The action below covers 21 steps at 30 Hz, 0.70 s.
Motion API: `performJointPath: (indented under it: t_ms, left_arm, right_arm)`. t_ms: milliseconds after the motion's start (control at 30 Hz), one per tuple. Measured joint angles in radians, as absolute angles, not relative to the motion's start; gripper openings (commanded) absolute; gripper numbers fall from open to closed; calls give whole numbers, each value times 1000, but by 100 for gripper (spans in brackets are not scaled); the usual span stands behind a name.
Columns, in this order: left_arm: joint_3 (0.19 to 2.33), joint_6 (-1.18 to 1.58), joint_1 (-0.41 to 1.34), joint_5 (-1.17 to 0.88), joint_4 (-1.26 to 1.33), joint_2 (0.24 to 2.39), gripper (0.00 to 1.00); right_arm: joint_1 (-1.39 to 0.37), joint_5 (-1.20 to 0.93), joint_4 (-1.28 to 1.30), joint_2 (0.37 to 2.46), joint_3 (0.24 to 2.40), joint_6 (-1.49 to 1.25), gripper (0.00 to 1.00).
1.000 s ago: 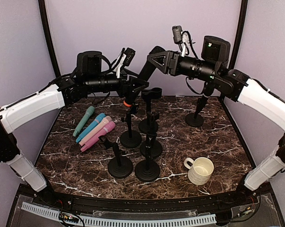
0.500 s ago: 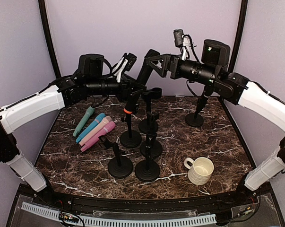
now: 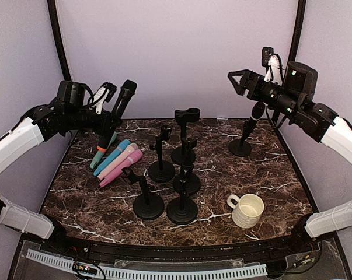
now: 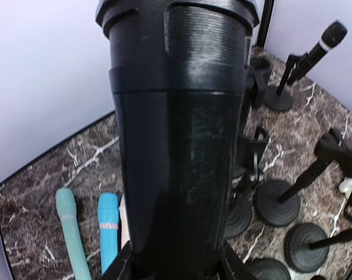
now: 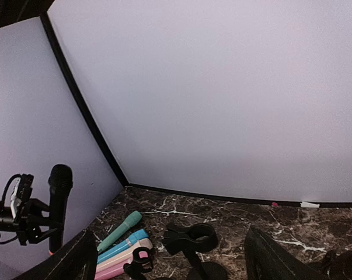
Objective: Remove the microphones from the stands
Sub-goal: Place the microphone at the center of the board.
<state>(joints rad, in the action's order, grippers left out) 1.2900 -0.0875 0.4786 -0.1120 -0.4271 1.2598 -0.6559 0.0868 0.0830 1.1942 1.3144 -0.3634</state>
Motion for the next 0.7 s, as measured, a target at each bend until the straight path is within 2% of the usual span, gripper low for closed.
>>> performJointPath:
  t_ms: [133, 333, 467, 700]
  left_arm:
    - [1137, -110, 481, -65, -478, 1246, 16]
    - [996, -113, 480, -84, -522, 1340, 15]
    - [982, -116, 480, -103, -495, 1409, 14]
    - [1018, -132, 480, -152, -447, 1581, 20]
  right_arm:
    - [-572, 112, 117, 1150, 1220, -407, 87]
    - [-540, 132, 172, 1105, 1176, -433, 86]
    - [-540, 141, 183, 1082, 1176, -437, 86]
    - [-537, 162, 192, 1073, 1176, -436, 86]
